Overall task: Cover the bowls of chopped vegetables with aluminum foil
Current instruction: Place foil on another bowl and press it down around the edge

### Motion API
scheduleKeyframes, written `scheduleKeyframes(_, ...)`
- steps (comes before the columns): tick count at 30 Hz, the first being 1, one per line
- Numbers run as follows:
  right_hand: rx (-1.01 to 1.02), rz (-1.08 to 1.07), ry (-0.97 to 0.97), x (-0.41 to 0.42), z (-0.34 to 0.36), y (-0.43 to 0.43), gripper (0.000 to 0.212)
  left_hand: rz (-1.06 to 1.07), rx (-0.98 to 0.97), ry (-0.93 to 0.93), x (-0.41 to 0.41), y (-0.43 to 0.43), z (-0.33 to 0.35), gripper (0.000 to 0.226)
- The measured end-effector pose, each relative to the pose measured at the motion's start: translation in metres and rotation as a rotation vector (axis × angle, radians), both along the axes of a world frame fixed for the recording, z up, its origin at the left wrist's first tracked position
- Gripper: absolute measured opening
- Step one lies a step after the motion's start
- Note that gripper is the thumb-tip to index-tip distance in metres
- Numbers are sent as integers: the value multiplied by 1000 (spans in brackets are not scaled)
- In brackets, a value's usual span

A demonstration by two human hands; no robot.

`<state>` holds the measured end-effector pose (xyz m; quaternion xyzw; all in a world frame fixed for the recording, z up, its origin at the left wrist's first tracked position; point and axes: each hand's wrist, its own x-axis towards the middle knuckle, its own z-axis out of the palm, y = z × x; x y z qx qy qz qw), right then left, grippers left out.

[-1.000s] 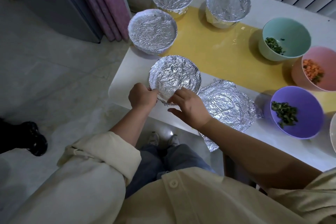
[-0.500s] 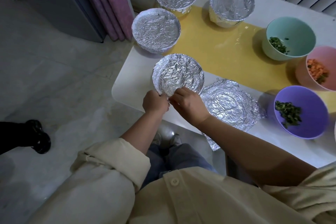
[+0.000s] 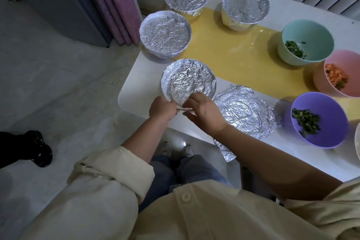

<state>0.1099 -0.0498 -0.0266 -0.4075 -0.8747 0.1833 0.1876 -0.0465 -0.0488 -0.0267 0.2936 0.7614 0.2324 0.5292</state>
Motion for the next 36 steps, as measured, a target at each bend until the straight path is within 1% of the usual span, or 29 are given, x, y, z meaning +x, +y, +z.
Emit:
scheduleKeyframes(2, 17, 32, 2, 4, 1, 1, 13, -14, -2, 1, 0, 0, 9, 18)
scheduleKeyframes(6, 34, 40, 5, 0, -1, 1, 7, 17, 1, 24, 3, -2, 17, 21)
scheduleKeyframes(9, 44, 21, 8, 0, -2, 1, 6, 37, -47, 20, 7, -7, 18, 19)
scheduleKeyframes(12, 51, 12, 6, -1, -3, 0, 11, 58, -29, 0, 6, -8, 9, 20)
scheduleKeyframes(15, 60, -5, -7, -4, -2, -1, 11, 59, -26, 29, 5, -7, 12, 19)
scheduleKeyframes(17, 70, -11, -1, -5, -1, -2, 15, 52, -73, 6, 8, -9, 20, 20)
scheduleKeyframes(19, 78, -23, 11, -5, 0, -3, 23, 45, -135, -42, 11, -11, 17, 23)
scheduleKeyframes(22, 85, -32, 21, -6, 0, -3, 27, 88, -96, -72, 13, -14, 10, 22)
scheduleKeyframes(26, 87, -61, 13, -9, -3, -2, 16, 84, -103, -55, 12, -13, 9, 25)
scheduleKeyframes(29, 66, -32, 25, -11, 0, 0, 13, 54, -103, -49, 6, -10, 11, 27)
scheduleKeyframes(33, 72, 30, -27, 2, 4, 2, 31, 1, -112, -7, -6, -5, 16, 29)
scheduleKeyframes(36, 89, 30, -99, 8, 3, 3, 30, -26, -135, -6, -11, -2, 19, 30)
